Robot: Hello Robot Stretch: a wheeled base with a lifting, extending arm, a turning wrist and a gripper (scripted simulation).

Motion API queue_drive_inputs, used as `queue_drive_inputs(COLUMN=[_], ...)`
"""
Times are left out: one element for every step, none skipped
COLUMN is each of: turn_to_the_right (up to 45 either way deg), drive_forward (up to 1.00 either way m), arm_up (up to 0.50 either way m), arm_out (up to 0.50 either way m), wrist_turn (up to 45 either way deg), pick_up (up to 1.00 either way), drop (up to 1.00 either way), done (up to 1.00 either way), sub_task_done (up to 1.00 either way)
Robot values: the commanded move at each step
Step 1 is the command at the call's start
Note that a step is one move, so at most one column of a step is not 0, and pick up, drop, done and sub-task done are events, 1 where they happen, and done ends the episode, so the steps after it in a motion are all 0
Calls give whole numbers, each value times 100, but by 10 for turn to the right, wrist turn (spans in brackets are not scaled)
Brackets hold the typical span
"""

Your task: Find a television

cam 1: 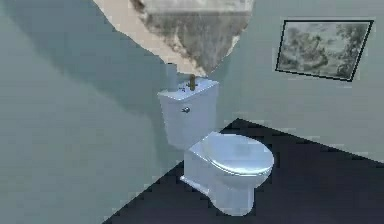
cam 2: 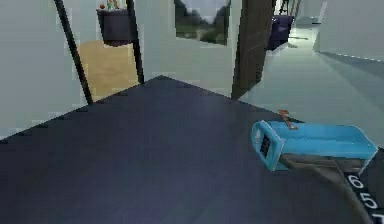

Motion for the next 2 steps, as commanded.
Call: queue_drive_inputs(turn_to_the_right=[450, 180], drive_forward=[0, 0], arm_up=[0, 0], arm_out=[0, 0], wrist_turn=[0, 0], pick_up=[0, 0], drop=[0, 0], done=[0, 0], sub_task_done=[0, 0])
